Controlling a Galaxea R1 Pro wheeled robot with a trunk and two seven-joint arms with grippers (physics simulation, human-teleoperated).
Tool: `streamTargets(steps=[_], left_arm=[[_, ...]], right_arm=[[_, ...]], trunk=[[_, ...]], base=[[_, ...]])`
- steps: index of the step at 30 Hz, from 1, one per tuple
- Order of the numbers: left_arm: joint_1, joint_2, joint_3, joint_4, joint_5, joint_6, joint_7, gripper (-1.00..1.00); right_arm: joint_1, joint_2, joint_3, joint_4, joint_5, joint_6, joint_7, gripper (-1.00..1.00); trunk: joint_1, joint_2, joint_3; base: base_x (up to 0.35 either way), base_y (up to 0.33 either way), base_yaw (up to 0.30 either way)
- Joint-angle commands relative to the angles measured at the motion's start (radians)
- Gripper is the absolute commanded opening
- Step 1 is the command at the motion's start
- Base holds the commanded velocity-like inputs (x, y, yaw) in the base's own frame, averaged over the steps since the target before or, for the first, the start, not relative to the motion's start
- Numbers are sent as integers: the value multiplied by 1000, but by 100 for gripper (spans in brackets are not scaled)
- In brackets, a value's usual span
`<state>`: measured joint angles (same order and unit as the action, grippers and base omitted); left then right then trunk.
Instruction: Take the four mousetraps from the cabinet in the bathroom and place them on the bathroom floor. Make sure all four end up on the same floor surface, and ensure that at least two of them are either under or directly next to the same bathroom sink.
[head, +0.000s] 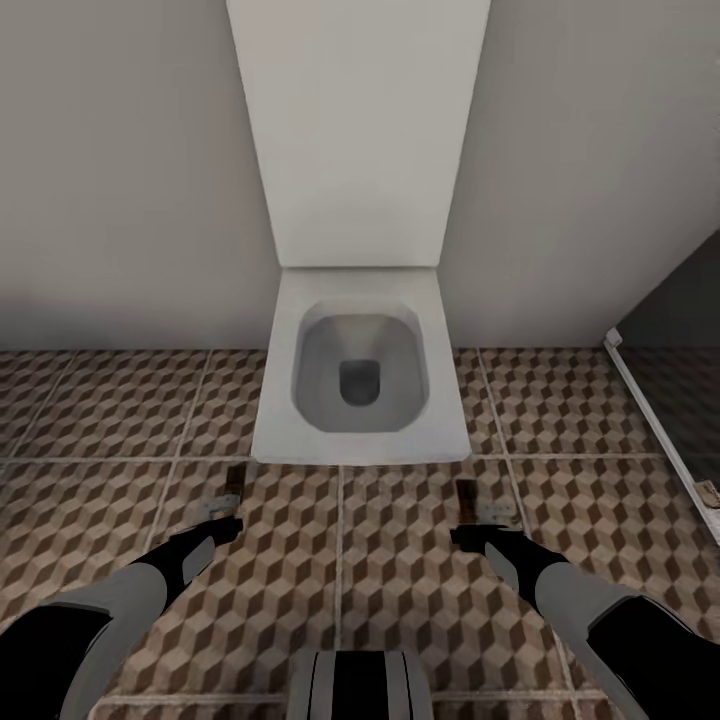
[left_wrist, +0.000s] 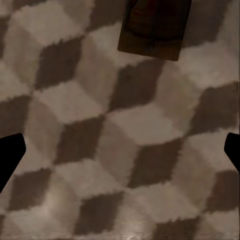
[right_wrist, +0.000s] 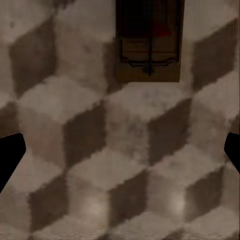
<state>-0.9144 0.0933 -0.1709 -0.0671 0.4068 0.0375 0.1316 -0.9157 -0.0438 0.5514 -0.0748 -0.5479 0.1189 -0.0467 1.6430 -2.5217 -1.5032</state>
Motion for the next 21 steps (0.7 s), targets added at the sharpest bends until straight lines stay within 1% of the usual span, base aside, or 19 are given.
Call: streamTargets(steps=[1, 21], left_arm=[[0, 0, -9, -2, 8, 4, 4, 100], [0, -1, -10, -2, 9, 4, 4, 100]], right_arm=[[0, -1, 8, -3, -7, 7, -5, 100], [1, -1, 8, -3, -7, 7, -5, 100]], trunk=[[-1, 0, 0], [-1, 0, 0]], base=[[-288, 0, 0], [-289, 0, 0]])
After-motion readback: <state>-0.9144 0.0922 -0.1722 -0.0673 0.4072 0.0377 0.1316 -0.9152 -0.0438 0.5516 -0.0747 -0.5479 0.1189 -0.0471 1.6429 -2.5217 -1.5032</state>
